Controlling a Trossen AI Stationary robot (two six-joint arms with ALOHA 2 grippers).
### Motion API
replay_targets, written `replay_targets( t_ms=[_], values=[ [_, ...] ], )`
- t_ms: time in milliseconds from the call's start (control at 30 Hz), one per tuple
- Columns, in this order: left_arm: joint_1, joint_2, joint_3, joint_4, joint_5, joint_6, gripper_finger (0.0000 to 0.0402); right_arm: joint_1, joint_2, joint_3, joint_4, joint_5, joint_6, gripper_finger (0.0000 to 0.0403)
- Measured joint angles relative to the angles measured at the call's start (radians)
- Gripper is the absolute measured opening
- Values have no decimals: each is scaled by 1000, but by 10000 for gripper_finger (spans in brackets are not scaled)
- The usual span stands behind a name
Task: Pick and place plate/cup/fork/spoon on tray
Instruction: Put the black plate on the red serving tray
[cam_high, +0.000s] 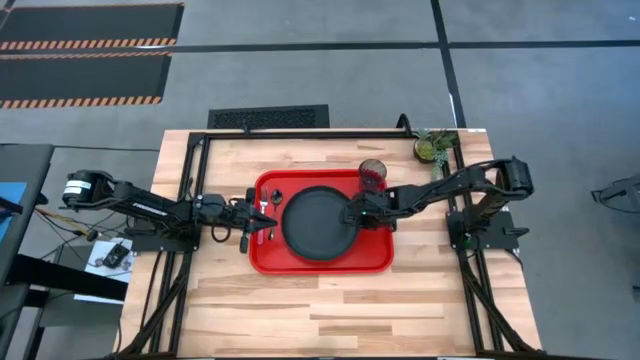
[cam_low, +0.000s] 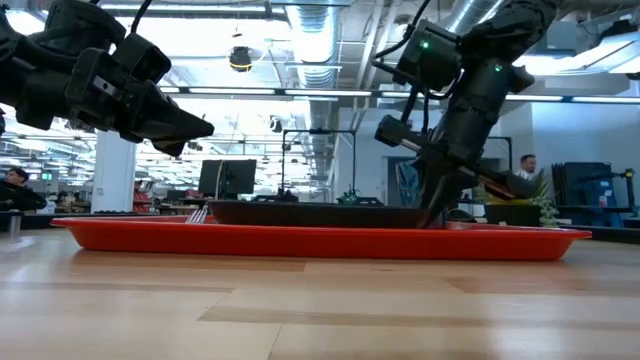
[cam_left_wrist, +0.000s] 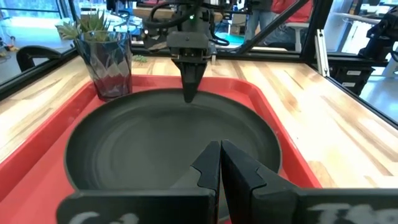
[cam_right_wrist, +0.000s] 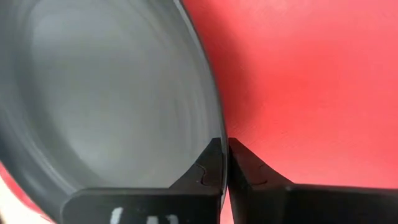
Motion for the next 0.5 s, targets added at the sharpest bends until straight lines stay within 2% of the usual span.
replay_targets(
  t_ms=[267, 500],
  values=[
    [-3, 0, 0, -2, 0, 0, 0, -7, -16, 0, -26, 14, 0, 33],
    [-7, 0, 0, -5, 1, 0, 0, -7, -16, 0, -34, 27, -3, 61]
  ],
)
